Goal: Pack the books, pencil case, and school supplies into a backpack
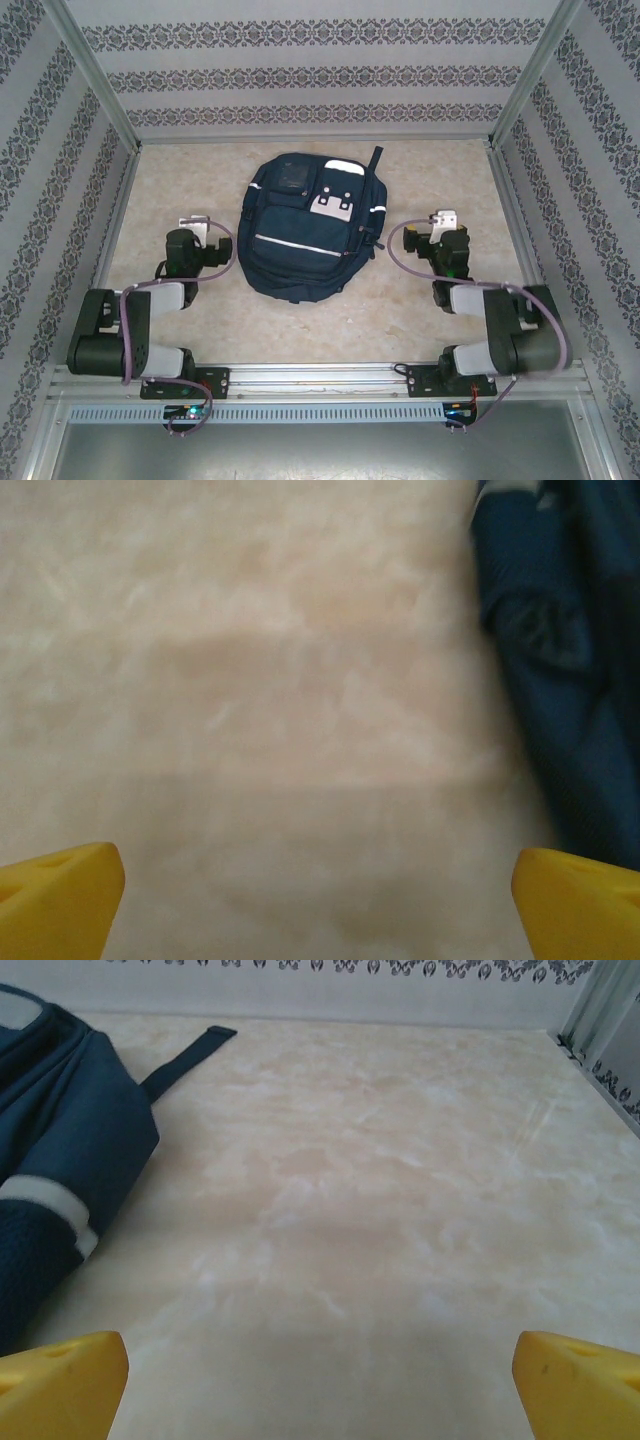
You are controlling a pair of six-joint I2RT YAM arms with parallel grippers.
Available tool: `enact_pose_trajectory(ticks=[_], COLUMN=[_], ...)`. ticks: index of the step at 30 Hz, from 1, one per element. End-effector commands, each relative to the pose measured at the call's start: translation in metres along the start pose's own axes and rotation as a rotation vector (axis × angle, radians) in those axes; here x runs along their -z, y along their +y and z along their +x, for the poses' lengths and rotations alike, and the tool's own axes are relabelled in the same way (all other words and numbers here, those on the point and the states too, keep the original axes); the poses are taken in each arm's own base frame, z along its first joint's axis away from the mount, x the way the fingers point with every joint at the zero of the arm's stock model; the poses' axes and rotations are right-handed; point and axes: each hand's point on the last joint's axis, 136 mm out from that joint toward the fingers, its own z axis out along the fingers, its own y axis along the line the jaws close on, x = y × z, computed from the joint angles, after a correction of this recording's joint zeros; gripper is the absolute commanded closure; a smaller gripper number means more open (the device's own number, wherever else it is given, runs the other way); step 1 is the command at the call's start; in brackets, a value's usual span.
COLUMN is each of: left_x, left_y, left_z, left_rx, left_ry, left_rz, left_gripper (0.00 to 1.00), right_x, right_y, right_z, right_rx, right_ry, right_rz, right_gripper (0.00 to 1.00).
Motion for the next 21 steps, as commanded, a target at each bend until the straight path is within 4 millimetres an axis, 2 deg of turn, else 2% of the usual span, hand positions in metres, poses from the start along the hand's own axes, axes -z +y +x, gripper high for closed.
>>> enact_pose_trajectory(ticks=[1,3,4,6,9,12,21], left_x=[-0.005,-0.011,-0.013,-0.016,-0.019,-0.022,-0.022], left_y=[-0.010,-0.006,-0.005,-0.006,-0.007,0.013,0.012], left_z=[-0.038,-0.029,-0.031,-0.027,-0.029,-0.028,-0.028], left_rx=[0.005,0.019,0.019,0.019,0.017,0.065,0.062], left_ry=[-0.202,-0.212,-0.236,-0.177,-0.187,-0.165,-0.167], left_rz=[0.078,0.053,0.050,0.053,0.063,-0.051,-0.053], left_gripper=[0.01,0.01,0.01,0.01,0.01,0.01,0.01], right_x=[-0.012,-0.012,-0.014,-0.014,-0.018,-0.018,-0.018], right_y=[-0.002,-0.009,-0.014,-0.018,-0.018,-0.018,-0.018], right_z=[-0.024,-0.013,-0.014,-0.014,-0.023,-0.023,-0.023], right_rx=[-0.014,-0.023,-0.036,-0.052,-0.052,-0.053,-0.053], right_ry=[-0.123,-0.042,-0.055,-0.061,-0.067,-0.070,-0.070], right_rz=[-0.002,0.040,0.066,0.089,0.088,0.088,0.089], right_gripper=[0.02,0.02,0.02,0.02,0.02,0.02,0.02])
